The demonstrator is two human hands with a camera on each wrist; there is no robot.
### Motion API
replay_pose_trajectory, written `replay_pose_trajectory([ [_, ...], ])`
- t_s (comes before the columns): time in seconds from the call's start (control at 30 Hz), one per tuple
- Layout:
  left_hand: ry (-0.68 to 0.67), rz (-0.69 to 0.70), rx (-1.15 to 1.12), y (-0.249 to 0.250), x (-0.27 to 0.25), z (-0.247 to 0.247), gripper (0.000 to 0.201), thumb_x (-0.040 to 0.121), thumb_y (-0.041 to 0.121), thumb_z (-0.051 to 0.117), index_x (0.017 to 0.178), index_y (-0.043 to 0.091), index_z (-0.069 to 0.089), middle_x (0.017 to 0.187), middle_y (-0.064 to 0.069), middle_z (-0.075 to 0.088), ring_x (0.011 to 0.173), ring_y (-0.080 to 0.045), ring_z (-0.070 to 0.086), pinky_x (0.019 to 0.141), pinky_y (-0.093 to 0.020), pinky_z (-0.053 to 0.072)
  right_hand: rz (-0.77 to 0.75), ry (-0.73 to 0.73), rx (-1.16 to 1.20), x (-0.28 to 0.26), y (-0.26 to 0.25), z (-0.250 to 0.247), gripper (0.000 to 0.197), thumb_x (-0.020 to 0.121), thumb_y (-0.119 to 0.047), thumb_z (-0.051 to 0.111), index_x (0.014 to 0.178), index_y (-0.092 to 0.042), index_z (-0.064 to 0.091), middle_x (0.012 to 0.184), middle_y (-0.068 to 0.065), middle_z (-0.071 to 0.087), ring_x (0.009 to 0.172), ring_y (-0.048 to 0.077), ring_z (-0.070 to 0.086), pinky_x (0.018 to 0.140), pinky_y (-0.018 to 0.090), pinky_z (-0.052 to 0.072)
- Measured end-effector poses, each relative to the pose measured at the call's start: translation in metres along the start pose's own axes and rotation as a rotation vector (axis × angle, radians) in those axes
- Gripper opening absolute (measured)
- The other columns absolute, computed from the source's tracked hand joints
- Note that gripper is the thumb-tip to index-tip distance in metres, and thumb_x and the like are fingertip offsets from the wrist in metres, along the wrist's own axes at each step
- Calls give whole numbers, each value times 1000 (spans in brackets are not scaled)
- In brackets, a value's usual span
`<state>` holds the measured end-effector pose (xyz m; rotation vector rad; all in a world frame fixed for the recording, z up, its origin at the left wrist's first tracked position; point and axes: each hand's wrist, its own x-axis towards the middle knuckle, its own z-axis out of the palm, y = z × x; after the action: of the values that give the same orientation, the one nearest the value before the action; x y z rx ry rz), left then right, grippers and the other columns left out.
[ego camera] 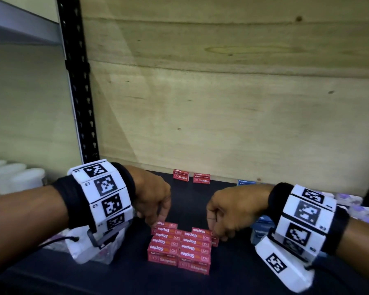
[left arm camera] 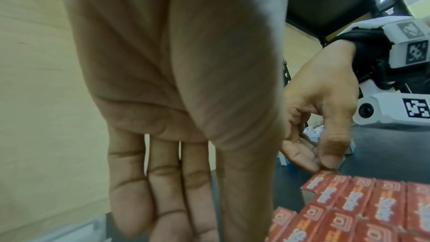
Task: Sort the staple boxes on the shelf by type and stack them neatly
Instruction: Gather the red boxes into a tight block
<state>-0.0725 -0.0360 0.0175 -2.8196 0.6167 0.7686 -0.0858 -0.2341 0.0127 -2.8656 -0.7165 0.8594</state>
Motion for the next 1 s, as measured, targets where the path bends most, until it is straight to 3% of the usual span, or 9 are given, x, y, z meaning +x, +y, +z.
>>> replay_pose_trajectory([
  [0.1,10,12,-24,1,0,-1,20,89,17,62,104,26,73,90,7,74,70,-3,63,77,-23,54,-11,15,23,0,-2,1,15,97,-17,56,103,-15,69,86,-5,72,69,4,62,75,22,52],
  [0.23,27,20,-48,6,3,-1,18,92,17,58,100,24,73,82,10,70,63,-3,59,60,-15,48,-19,42,-2,2,-6,1,20,99,-26,56,109,-14,69,88,-3,74,72,5,63,75,21,51],
  [0.43,8,38,-56,12,9,-2,12,94,23,61,98,26,72,81,11,69,66,-2,60,72,-20,50,-45,46,-25,8,-12,1,19,98,-25,58,108,-14,69,95,-1,77,72,5,64,70,17,49],
  [0.63,-10,43,-76,12,12,-3,12,93,24,64,99,22,73,81,9,70,65,-2,60,71,-18,48,-52,13,-43,12,-12,-1,20,98,-26,57,110,-13,69,95,-1,76,72,5,63,72,19,49],
  [0.83,-47,15,-107,10,17,-9,17,92,37,64,94,22,72,83,7,72,67,-6,62,79,-26,54,-39,-12,-53,18,-8,-6,26,97,-35,59,108,-13,68,88,-4,73,72,7,62,81,26,53],
  [1.0,103,-48,-69,2,30,-32,24,90,42,65,95,19,72,81,6,72,70,-9,64,83,-29,54,17,104,-66,30,6,-33,27,95,-39,61,104,-15,70,82,-7,73,69,8,64,69,23,49],
])
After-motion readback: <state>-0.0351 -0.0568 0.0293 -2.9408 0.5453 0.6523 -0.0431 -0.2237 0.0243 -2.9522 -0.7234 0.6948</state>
